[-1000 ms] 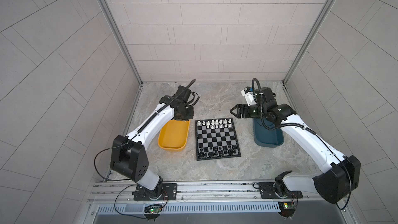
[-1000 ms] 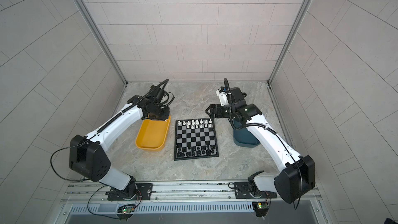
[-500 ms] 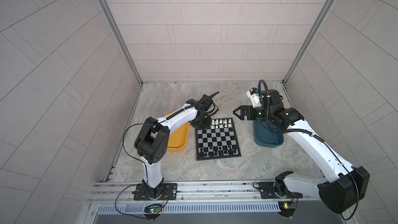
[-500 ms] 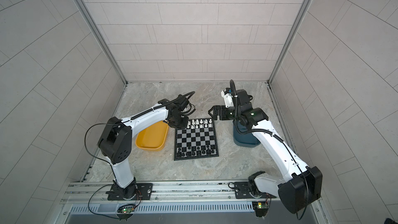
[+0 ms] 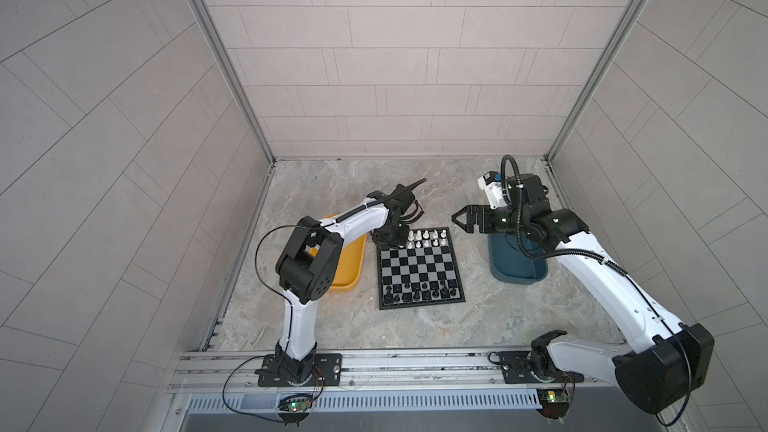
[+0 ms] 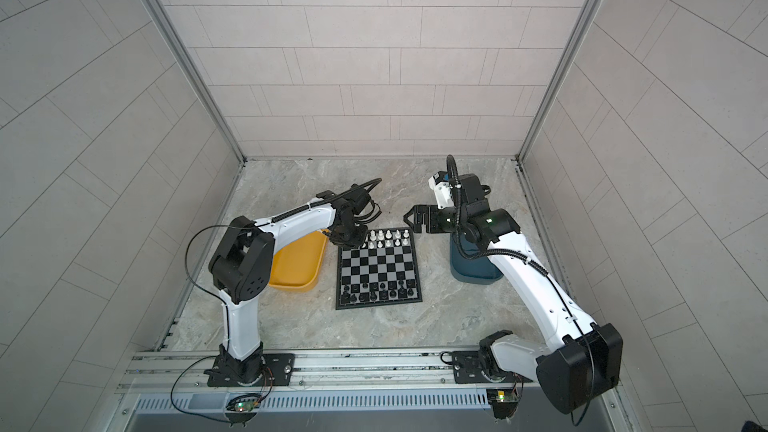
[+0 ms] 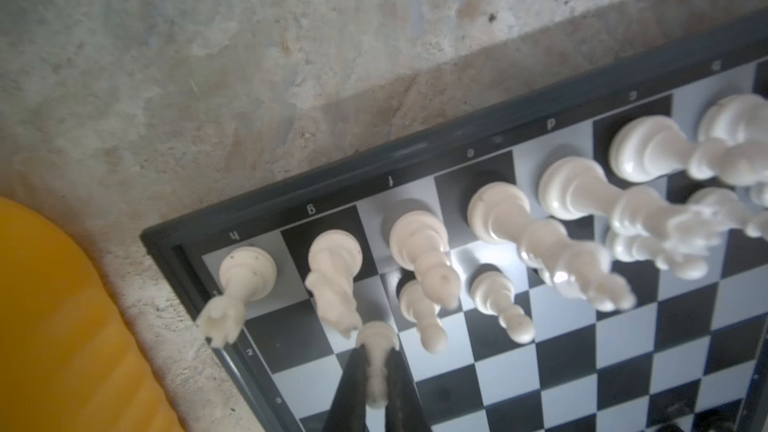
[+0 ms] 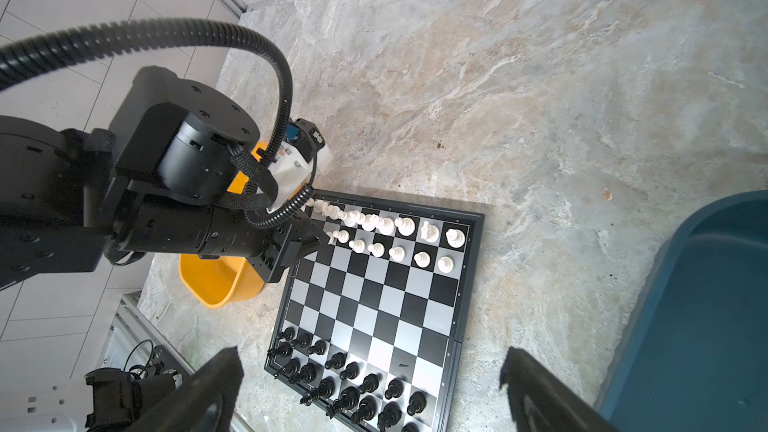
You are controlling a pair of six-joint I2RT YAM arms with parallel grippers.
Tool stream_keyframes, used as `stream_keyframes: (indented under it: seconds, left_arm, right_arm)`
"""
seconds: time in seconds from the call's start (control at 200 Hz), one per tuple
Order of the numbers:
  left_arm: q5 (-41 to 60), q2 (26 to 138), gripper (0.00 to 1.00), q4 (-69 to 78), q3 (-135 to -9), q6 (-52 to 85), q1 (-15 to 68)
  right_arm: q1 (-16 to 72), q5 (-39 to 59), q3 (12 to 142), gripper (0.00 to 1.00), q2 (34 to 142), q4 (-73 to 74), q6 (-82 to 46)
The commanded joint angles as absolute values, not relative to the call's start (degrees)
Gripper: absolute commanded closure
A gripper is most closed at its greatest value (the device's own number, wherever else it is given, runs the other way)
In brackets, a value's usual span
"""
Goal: Set up the chess pieces on the board
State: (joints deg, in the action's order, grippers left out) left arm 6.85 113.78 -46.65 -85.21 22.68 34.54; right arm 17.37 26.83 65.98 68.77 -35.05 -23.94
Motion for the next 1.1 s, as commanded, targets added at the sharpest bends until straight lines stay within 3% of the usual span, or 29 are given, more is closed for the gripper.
stream_keyframes:
  seconds: [0.0, 0.17, 0.395, 0.525, 0.791, 0.936, 1.096]
  left_arm:
    - [4.4, 114.8, 0.94, -48.0, -86.8, 23.2, 34.8]
    - [4.0, 115.1, 0.92, -48.5, -86.9, 23.2, 34.8]
    - [6.1, 115.4, 0.73, -47.9, -87.1, 22.9, 34.8]
    - [7.6, 114.3, 0.67, -47.8, -87.5, 23.1, 34.7]
    - [4.4, 99.3, 0.61, -51.0, -86.0, 26.5, 34.3]
    - [1.6, 90.4, 0.59, -51.4, -80.6, 32.9, 28.6]
    - [14.0, 87.9, 0.65, -43.4, -73.3, 41.2, 16.9]
  right_arm:
    - [16.9, 27.4, 65.6, 0.01, 67.9, -36.0, -22.9]
    - [16.6, 27.5, 65.5, 0.01, 68.0, -35.9, -22.9]
    - [16.4, 27.4, 65.7, 0.01, 68.3, -35.8, -23.1]
    - [16.5, 27.4, 65.7, 0.01, 68.3, -35.7, -23.4]
    - [16.4, 26.2, 65.6, 0.01, 68.4, -34.1, -25.2]
    - [16.7, 26.4, 64.8, 0.01, 68.6, -31.1, -27.2]
    - [18.1, 26.5, 65.8, 0.02, 70.3, -29.7, -27.7]
